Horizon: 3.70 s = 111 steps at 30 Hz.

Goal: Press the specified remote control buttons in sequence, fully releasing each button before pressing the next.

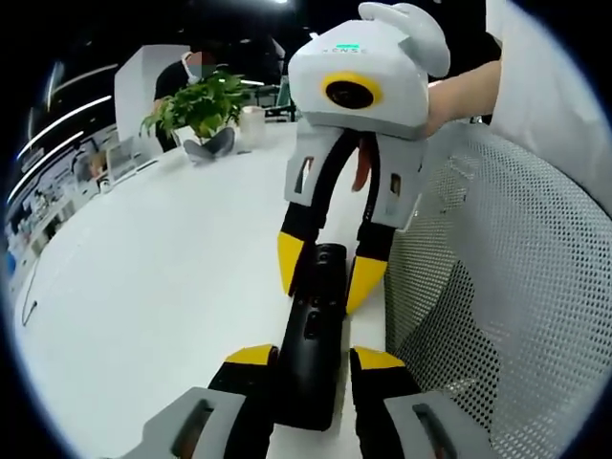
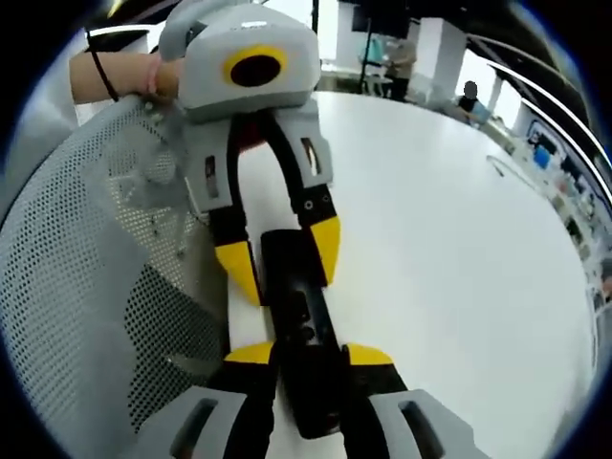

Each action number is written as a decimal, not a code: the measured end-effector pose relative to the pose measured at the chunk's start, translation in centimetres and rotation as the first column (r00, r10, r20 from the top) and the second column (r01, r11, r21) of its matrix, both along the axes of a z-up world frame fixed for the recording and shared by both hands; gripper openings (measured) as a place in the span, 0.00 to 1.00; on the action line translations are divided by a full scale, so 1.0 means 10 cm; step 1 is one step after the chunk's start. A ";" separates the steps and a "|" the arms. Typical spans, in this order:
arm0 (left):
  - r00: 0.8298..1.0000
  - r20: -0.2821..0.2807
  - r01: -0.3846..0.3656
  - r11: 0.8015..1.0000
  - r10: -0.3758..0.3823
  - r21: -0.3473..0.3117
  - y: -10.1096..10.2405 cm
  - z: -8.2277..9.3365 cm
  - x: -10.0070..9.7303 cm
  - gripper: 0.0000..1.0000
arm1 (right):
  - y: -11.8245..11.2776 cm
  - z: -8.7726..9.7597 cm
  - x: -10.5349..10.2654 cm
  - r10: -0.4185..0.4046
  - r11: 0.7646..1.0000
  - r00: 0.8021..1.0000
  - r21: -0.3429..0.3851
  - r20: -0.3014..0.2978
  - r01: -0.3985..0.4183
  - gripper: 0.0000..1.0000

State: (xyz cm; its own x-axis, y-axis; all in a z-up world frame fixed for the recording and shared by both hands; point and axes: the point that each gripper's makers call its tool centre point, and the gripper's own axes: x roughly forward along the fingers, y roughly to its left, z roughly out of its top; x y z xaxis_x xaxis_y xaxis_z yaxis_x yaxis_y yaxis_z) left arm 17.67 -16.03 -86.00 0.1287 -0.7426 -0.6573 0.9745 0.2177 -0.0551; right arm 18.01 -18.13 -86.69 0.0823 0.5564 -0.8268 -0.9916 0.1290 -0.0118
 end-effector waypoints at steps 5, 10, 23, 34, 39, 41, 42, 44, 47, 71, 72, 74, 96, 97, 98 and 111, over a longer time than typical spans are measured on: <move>1.000 0.004 0.020 1.000 -0.020 0.009 0.00 0.00 -0.02 0.49 | 0.01 0.00 0.01 -0.024 1.000 1.000 0.013 0.002 0.024 0.22; 0.998 -0.013 -0.060 0.997 0.060 -0.043 0.02 0.20 0.05 0.57 | 0.01 0.00 0.01 -0.025 1.000 1.000 0.016 0.002 0.025 0.22; 0.949 0.131 -0.249 0.937 0.286 -0.243 0.22 0.90 0.19 1.00 | 0.01 0.00 0.01 -0.028 1.000 1.000 0.011 -0.001 0.028 0.22; 0.853 0.245 -0.350 0.854 0.460 -0.384 0.47 1.23 0.22 1.00 | 0.01 0.01 0.01 -0.024 1.000 1.000 0.005 -0.003 0.024 0.22; 0.773 0.289 -0.398 0.787 0.564 -0.471 0.62 1.41 0.29 1.00 | 0.01 0.01 0.01 -0.022 1.000 1.000 0.005 -0.003 0.022 0.22; 0.739 0.250 -0.432 0.726 0.625 -0.535 0.70 1.48 0.32 1.00 | 0.01 0.01 0.01 -0.023 1.000 1.000 0.005 -0.003 0.023 0.22; 0.722 0.236 -0.442 0.697 0.650 -0.565 0.74 1.52 0.33 1.00 | 0.01 0.01 0.01 -0.023 1.000 1.000 0.005 -0.003 0.023 0.22; 0.700 0.231 -0.448 0.667 0.676 -0.596 0.80 1.57 0.34 1.00 | 0.02 0.01 0.01 -0.023 1.000 1.000 0.004 -0.003 0.023 0.22; 0.654 0.203 -0.477 0.606 0.728 -0.637 0.91 1.65 0.38 1.00 | 0.02 0.01 0.01 -0.022 1.000 1.000 0.002 -0.003 0.022 0.22; 0.627 0.178 -0.533 0.584 0.758 -0.612 1.00 1.57 0.42 1.00 | 0.01 0.02 0.11 -0.006 0.999 0.999 -0.036 -0.037 0.005 0.21; 0.628 0.176 -0.531 0.582 0.758 -0.616 1.00 1.58 0.42 1.00 | 0.01 0.02 0.13 -0.004 0.999 0.999 -0.041 -0.036 0.003 0.21; 0.631 0.167 -0.531 0.579 0.758 -0.619 0.99 1.58 0.42 1.00 | 0.00 0.01 0.18 0.001 0.999 0.999 -0.050 -0.035 -0.003 0.21; 0.622 0.155 -0.557 0.573 0.767 -0.601 1.04 1.53 0.44 1.00 | -0.03 0.01 0.64 0.024 0.996 0.999 -0.086 -0.034 -0.027 0.21; 0.622 0.154 -0.557 0.572 0.768 -0.603 1.04 1.53 0.44 1.00 | -0.04 0.01 0.68 0.026 0.996 0.999 -0.087 -0.033 -0.029 0.21; 0.623 0.148 -0.560 0.570 0.768 -0.601 1.04 1.52 0.45 1.00 | -0.04 0.01 0.70 0.027 0.996 0.999 -0.088 -0.033 -0.030 0.21; 0.629 0.146 -0.573 0.583 0.763 -0.576 1.03 1.46 0.45 1.00 | -0.07 0.00 0.98 0.043 0.993 0.999 -0.111 -0.021 -0.045 0.21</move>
State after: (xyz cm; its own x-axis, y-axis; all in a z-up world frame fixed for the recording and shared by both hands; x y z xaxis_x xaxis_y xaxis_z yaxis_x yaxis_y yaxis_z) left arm 22.19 -5.75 -71.37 0.8515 -0.5179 -0.0820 0.5175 0.8552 -0.0271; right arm 27.82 -18.78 -86.66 0.0439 0.4637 -0.8849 -0.9965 0.0840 -0.0054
